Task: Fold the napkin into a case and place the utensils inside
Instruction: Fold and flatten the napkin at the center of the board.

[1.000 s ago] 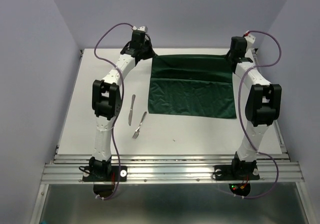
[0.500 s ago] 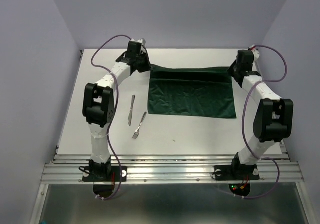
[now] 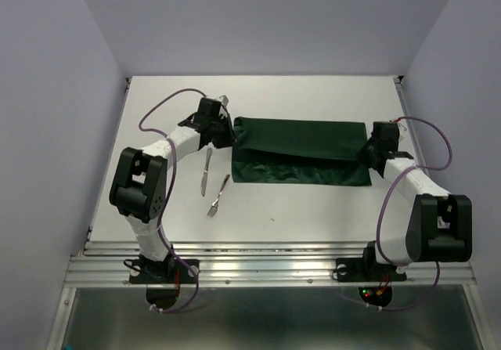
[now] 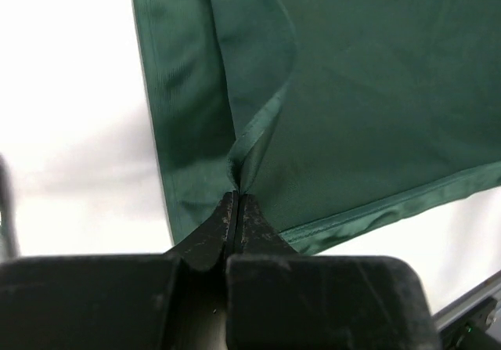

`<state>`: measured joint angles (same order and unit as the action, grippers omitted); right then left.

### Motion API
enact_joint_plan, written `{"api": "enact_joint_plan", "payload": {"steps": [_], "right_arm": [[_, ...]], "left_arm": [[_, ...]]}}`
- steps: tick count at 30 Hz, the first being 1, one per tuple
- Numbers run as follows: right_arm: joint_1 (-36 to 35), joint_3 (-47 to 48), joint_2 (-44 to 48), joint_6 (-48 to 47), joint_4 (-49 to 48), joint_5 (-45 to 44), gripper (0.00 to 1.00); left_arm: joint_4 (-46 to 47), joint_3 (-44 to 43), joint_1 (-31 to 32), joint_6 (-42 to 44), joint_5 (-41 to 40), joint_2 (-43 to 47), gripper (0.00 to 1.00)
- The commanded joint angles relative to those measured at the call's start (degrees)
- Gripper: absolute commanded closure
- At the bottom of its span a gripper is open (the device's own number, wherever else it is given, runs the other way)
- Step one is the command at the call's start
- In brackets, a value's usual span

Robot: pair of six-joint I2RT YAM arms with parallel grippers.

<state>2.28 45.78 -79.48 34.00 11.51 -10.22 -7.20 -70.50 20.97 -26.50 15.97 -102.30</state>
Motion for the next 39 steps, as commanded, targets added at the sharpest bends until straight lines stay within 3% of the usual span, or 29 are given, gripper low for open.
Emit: {"api": "enact_joint_plan", "payload": {"steps": [1, 11, 20, 25, 39], "right_arm": [[0.7, -3.67, 3.36, 0.89, -0.26, -0.24, 0.99], [0.7, -6.58, 3.89, 2.65, 0.35, -1.29, 0.99], [0.7, -2.72, 10.13, 3.0, 4.84, -7.18, 0.99], [1.23, 0.18, 11.98, 3.0, 6.86, -8.33, 0.99], [2.29, 14.51, 2.86, 1.6, 6.86, -11.49, 0.99]], "left_arm": [[3.94, 4.31, 3.19, -1.71, -1.37, 3.95, 1.0], [4.13, 7.04, 6.54, -2.15, -3.75, 4.83, 1.0], [-2.72, -0.07, 6.36, -1.36, -7.88, 8.78, 1.0], [-2.56, -2.01, 5.13, -3.2, -4.82, 10.63, 1.0], [-1.32, -13.16, 1.35, -4.88, -1.64, 3.87, 1.0]]}}
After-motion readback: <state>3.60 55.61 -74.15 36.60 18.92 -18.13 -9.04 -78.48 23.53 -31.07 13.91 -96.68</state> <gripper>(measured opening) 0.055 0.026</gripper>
